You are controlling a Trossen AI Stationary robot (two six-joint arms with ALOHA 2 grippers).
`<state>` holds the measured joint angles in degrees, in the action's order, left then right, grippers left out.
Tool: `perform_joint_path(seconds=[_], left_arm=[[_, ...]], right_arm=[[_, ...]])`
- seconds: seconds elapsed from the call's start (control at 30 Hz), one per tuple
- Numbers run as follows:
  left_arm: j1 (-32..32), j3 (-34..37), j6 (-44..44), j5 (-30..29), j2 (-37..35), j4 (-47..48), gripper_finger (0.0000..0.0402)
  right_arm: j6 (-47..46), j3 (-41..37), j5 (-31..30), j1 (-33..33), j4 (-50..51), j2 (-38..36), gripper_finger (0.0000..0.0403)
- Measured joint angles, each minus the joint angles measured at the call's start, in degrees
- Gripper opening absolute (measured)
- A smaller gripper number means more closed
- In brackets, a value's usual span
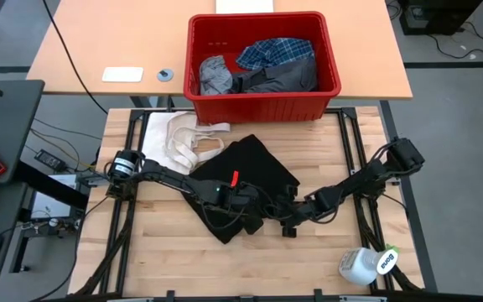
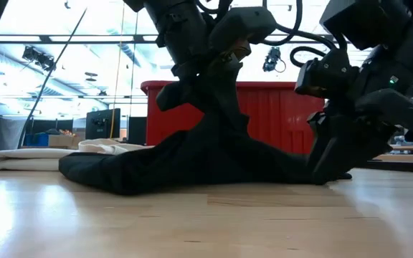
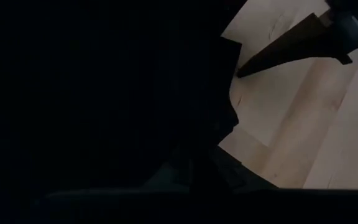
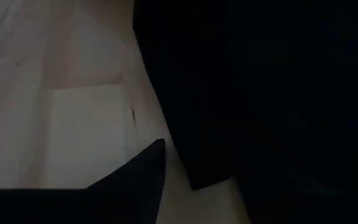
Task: Fold Laundry from Bin
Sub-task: Fold the black shirt
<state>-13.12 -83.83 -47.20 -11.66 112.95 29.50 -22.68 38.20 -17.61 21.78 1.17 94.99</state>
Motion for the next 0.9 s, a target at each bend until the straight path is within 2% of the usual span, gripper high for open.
perform_joint_path(seconds=[0.17,0.43,0.6,0.77,0.9], left_arm=[[0.0,0.0,0.2,0.0,0.0,0.2,0.0016],[0.0,0.0,0.4,0.0,0.0,1.1,0.0016],[0.0,0.0,0.8,0.0,0.0,2.1,0.0016],[0.0,0.0,4.0,1.4,-0.2,2.3,0.0016],[-0.1,-0.1,7.9,2.4,-0.8,2.3,0.0016]], right_arm=[[-1.1,0.2,1.0,0.0,-0.1,1.1,0.0139],[-1.2,0.2,1.7,-0.2,0.5,0.7,0.0014],[-3.0,-0.1,4.9,-0.4,2.4,-1.5,0.0020],[-7.4,-0.2,12.1,-2.1,6.4,-8.1,0.0009],[-10.7,-0.2,14.3,-4.1,9.0,-12.9,0.0014]])
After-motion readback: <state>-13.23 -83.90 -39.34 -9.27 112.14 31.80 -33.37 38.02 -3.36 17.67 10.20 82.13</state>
